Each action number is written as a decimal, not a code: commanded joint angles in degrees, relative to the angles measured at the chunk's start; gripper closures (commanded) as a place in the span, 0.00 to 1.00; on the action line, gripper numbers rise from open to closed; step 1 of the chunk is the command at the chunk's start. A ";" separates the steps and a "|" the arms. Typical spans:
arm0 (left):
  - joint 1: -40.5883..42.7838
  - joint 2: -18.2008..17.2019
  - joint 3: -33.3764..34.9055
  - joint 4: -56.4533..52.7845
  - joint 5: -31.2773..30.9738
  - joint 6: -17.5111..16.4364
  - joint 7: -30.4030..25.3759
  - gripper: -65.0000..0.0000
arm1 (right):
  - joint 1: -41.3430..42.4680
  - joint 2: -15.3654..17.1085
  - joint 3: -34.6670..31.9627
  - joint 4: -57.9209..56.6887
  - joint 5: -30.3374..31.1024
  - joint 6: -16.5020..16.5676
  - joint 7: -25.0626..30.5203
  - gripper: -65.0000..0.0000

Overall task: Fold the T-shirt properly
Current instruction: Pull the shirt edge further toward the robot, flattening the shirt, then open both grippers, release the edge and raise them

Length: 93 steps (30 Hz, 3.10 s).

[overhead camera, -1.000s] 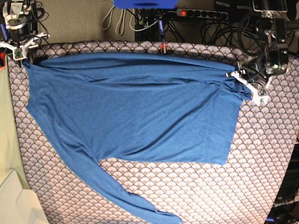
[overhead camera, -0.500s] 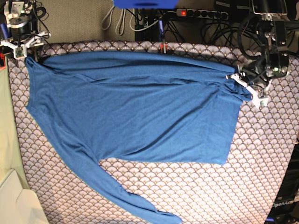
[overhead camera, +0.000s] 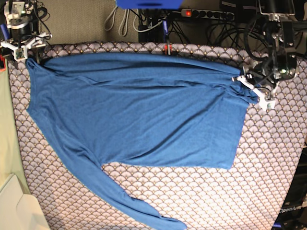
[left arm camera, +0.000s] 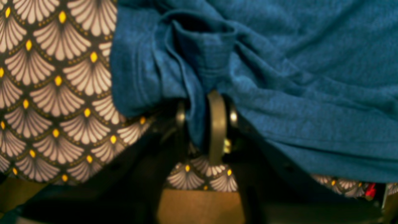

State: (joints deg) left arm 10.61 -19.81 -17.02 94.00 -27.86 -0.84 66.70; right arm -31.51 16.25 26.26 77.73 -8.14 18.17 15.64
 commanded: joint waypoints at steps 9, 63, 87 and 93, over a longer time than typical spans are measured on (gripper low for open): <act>-1.69 3.42 -3.07 -1.91 0.30 0.27 -0.45 0.79 | -0.45 1.02 0.68 0.82 0.71 -0.81 1.37 0.23; 6.84 0.43 -3.42 15.23 -0.23 0.09 -0.02 0.50 | -0.45 1.02 3.50 5.39 0.80 -0.81 1.46 0.23; -6.70 1.75 -11.42 13.04 -0.23 0.09 -2.13 0.49 | 11.33 1.46 4.64 8.73 0.71 0.33 0.76 0.14; -16.46 1.57 -7.73 4.33 0.03 0.01 -2.13 0.49 | 24.52 0.67 4.73 6.88 0.80 13.78 -11.55 0.08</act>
State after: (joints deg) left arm -5.34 -17.52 -24.58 97.41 -27.29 -0.73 65.08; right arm -7.35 15.88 30.50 83.72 -8.38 32.77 1.65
